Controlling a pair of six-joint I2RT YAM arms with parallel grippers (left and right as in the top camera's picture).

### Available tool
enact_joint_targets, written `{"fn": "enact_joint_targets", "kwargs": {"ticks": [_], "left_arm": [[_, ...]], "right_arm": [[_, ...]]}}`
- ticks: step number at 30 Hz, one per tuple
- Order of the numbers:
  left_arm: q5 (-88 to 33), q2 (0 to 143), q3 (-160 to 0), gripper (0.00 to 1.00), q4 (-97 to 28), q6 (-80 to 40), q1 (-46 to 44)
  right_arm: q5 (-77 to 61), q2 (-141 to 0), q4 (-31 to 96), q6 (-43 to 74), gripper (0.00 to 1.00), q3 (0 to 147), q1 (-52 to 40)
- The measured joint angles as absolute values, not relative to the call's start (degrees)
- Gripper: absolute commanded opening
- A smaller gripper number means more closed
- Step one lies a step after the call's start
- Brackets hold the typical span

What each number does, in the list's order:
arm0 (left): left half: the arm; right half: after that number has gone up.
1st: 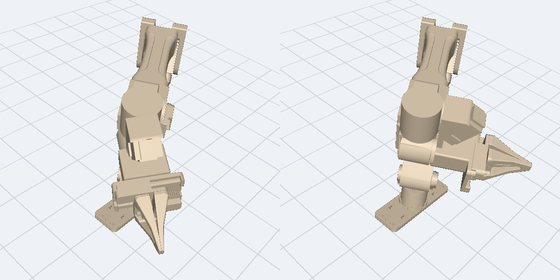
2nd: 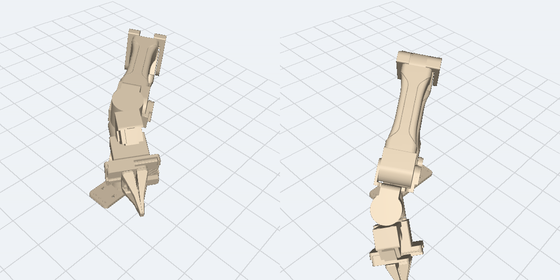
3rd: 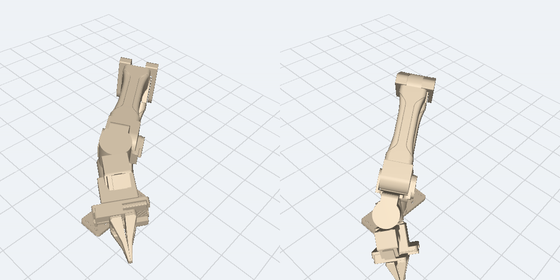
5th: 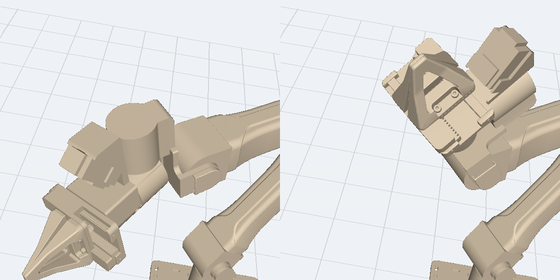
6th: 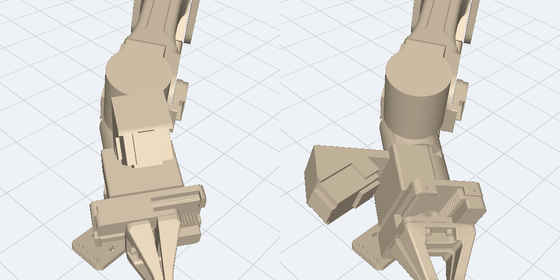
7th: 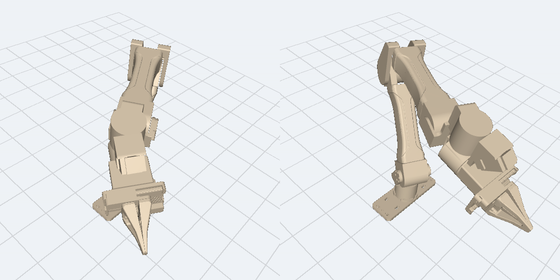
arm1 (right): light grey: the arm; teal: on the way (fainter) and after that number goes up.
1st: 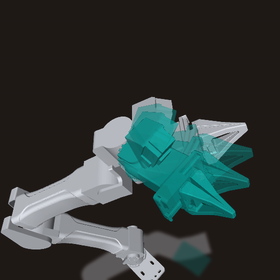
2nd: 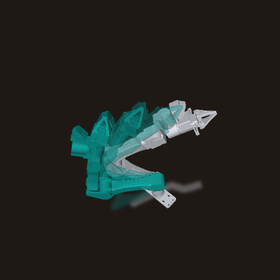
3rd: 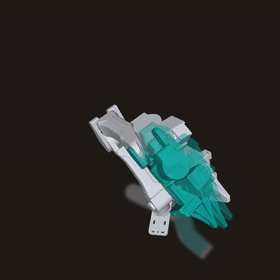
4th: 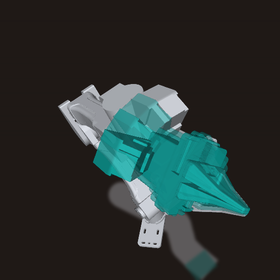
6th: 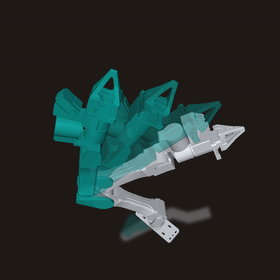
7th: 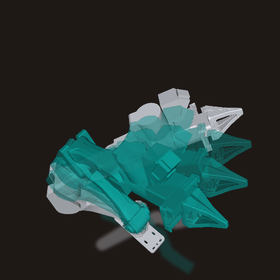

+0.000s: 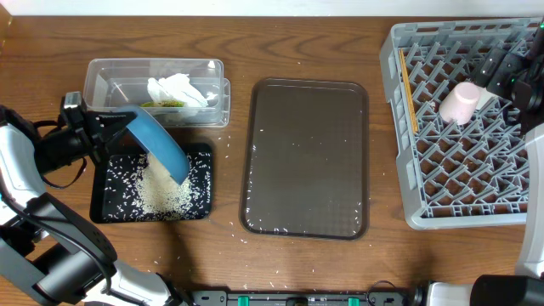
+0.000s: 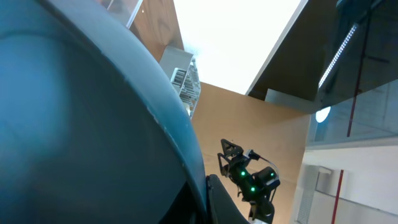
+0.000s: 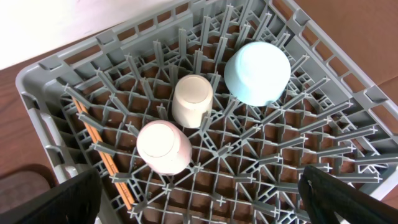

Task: Sort waste into correct bins and load items into the dishwasher rack
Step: 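Tilt the teal plate over the black tray to pour out rice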

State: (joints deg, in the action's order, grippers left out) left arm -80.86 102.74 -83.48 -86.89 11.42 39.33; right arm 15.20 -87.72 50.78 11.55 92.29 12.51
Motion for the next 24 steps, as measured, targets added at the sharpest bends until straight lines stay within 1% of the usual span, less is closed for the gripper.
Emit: {"fn": "enact_joint_targets", "kwargs": {"ticks": [8, 11, 24], "left_arm": [[-81.12, 102.72, -83.48, 0.06, -89.06, 11.92, 40.71], [-81.3, 102.72, -83.44, 0.06, -92.29, 12.95, 41.8], [-81.47, 102.61, -83.31, 0.06, -92.2, 15.31, 45.17]], "right_arm": [[15.2, -87.72, 50.78, 11.55, 0.99, 92.29, 12.51], [15.2, -87.72, 50.78, 11.55, 0.99, 92.29, 12.51], [15.2, -87.72, 50.78, 11.55, 0.99, 92.29, 12.51]]}}
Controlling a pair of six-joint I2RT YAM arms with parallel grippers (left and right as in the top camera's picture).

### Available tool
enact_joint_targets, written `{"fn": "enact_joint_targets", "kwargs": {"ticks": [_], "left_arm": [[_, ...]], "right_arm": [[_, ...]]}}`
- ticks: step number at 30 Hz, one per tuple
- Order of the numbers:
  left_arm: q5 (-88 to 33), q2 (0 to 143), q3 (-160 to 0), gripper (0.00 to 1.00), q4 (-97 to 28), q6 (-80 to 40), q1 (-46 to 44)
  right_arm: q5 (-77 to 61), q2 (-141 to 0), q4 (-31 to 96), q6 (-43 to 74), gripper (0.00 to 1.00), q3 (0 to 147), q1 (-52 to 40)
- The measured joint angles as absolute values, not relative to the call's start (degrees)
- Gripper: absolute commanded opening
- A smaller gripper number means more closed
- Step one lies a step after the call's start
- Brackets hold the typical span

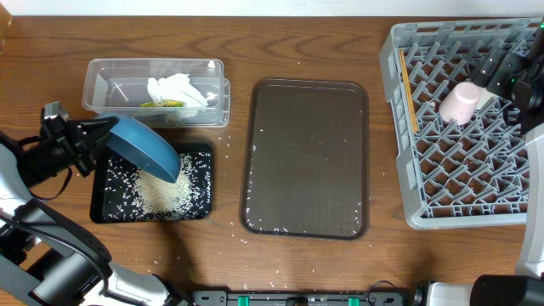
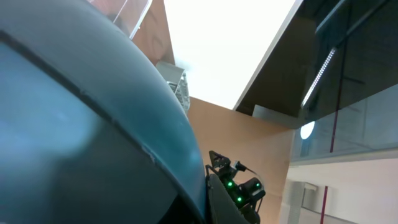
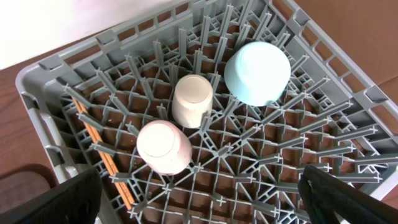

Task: Sort waste into correct bins and load items into the dishwasher rack
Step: 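Tilt the teal plate over the black tray to pour out rice, then carry the teal plate back and set it on the brown tray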

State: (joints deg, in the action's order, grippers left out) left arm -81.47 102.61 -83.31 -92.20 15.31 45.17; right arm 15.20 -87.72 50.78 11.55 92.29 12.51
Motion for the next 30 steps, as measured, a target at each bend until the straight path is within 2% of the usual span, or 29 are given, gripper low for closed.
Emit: {"fn": "enact_joint_targets", "kwargs": {"ticks": [15, 22, 30], "left_arm": [[-80.55, 102.52, -83.26, 0.06, -92.29, 16.8, 40.64], [-80.73, 101.95, -83.26, 0.06, -92.33, 18.5, 33.23], [-84.9, 95.02, -83.26, 0.06, -88.47, 19.14, 20.53]], "right_arm": [[15.2, -87.72, 50.78, 11.55, 0.99, 92.29, 12.51], [15.2, -87.72, 50.78, 11.55, 0.99, 92.29, 12.51], [15.2, -87.72, 50.78, 11.55, 0.99, 92.29, 12.51]]}}
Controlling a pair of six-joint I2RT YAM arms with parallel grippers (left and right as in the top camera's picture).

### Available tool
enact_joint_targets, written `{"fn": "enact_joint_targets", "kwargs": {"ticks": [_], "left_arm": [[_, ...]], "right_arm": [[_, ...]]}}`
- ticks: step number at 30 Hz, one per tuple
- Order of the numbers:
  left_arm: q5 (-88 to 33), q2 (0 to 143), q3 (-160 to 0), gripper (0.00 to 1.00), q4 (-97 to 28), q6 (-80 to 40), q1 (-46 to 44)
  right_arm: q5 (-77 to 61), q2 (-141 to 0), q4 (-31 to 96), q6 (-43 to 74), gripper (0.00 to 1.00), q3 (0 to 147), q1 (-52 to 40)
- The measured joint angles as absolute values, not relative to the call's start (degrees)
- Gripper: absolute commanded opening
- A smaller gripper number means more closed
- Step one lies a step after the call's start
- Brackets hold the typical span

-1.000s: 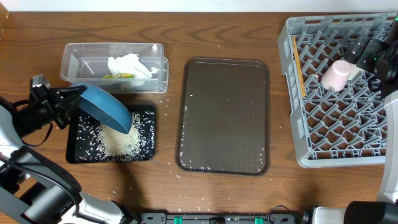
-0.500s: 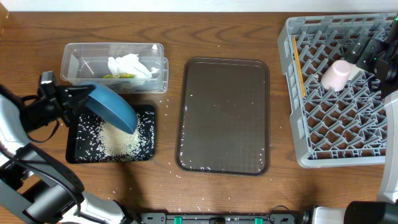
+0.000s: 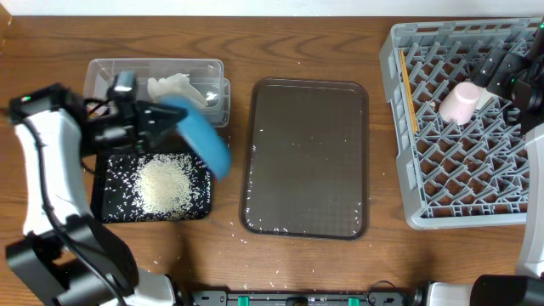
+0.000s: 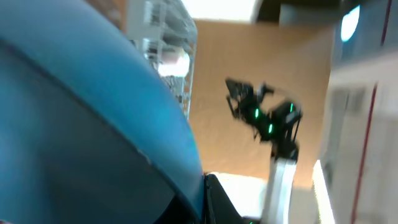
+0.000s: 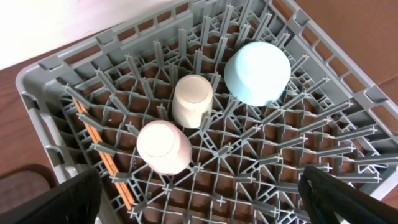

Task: Sort waste into correct bins and load items into the dishwasher rack
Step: 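Carry the teal plate back and set it on the brown tray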

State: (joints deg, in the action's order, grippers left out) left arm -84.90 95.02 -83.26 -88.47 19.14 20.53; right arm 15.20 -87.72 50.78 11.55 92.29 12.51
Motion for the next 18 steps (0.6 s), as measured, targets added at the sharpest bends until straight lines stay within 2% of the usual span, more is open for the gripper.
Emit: {"fn": "enact_joint_targets", "kwargs": {"ticks": [7, 11, 14, 18], "left_arm": [[-86.52, 94.39, -83.22, 0.06, -77.36, 18.96, 7.6], [-85.45, 94.39, -83.11, 0.06, -66.76, 14.52, 0.38], [-77.8, 94.39, -83.05, 0.06, -55.29, 4.25, -5.23], [-60.82, 94.39, -82.98, 0.06, -47.53, -8.62, -12.6]], "right_arm": [[15.2, -87.72, 50.78, 11.55, 0.99, 92.29, 12.51], [15.2, -87.72, 50.81, 11.55, 0.99, 92.29, 12.51], [15.2, -87.72, 50.78, 11.55, 0.99, 92.29, 12.51], [15.2, -87.72, 50.76, 11.55, 0.99, 92.29, 12.51]]}}
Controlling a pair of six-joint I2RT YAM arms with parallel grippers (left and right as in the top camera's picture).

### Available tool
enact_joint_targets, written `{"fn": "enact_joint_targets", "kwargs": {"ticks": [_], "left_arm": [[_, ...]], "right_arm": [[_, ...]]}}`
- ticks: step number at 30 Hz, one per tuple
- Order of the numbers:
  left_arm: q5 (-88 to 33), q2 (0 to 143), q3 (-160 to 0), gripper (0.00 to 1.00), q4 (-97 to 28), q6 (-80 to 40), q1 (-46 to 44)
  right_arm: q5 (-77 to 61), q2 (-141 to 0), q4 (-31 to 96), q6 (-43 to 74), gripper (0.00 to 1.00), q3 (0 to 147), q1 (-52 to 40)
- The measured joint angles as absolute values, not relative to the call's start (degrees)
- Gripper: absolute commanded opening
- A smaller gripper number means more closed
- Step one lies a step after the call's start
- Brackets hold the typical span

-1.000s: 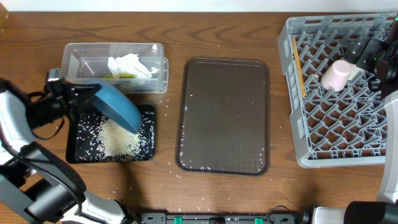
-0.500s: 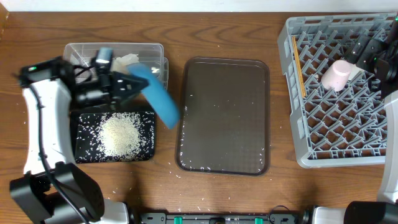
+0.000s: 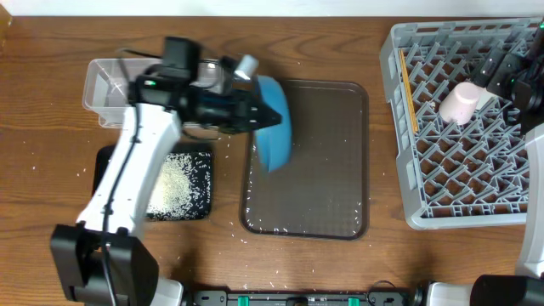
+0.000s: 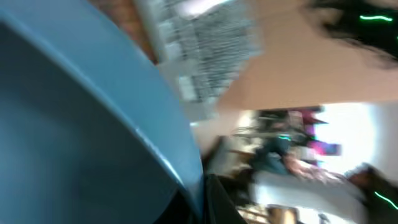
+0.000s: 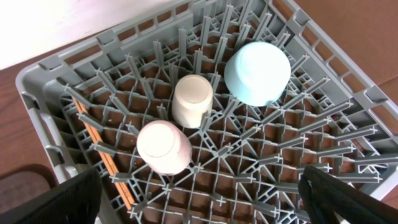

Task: Sort waste into correct bins and load items into the dishwasher rack
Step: 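Carry the teal plate back and set it on the brown tray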

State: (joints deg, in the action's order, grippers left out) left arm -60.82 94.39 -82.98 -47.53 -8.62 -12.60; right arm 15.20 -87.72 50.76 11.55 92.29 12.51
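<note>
A blue bowl (image 3: 274, 136) hangs on its side over the left edge of the brown serving tray (image 3: 323, 187), with my left gripper (image 3: 253, 115) shut on its rim. In the left wrist view the bowl (image 4: 81, 124) fills the left of a blurred picture, and the gripper (image 4: 200, 202) pinches its edge. Over the grey dishwasher rack (image 3: 408, 170) my right gripper (image 5: 208, 208) stands open with nothing in it. In the rack are a pink cup (image 5: 163, 146), a cream cup (image 5: 191, 99) and a light blue cup (image 5: 257, 71).
A black tray (image 3: 191, 191) with a heap of rice lies at the left, partly under my left arm. Behind it stands a clear bin (image 3: 100, 85) with white waste. Orange sticks (image 5: 102, 155) lie along the rack's left side. Rice grains dot the table.
My left gripper has moved right with the blue bowl, from between the clear bin and the black tray to over the brown tray's left edge. The right arm has not moved.
The blue bowl was held tipped over the black tray, against the heap of rice. Then it sat further left over that tray. Later it was by the clear bin's right end, and now it is over the brown tray. The right gripper stayed open over the rack.
</note>
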Motion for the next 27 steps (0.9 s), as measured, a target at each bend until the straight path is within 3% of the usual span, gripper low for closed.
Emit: {"fn": "enact_joint_targets", "kwargs": {"ticks": [6, 18, 27], "left_arm": [[-40.18, 94.39, -82.98, 0.06, -41.56, -17.82, -23.44], [-8.32, 95.74, -82.98, 0.06, -38.65, -19.94, -43.22], [-0.49, 105.56, -82.98, 0.06, -35.31, -19.92, -47.35]], "right_arm": [[15.2, -87.72, 50.81, 11.55, 0.99, 92.29, 12.51], [15.2, -87.72, 50.78, 11.55, 0.99, 92.29, 12.51], [15.2, -87.72, 50.78, 11.55, 0.99, 92.29, 12.51]]}}
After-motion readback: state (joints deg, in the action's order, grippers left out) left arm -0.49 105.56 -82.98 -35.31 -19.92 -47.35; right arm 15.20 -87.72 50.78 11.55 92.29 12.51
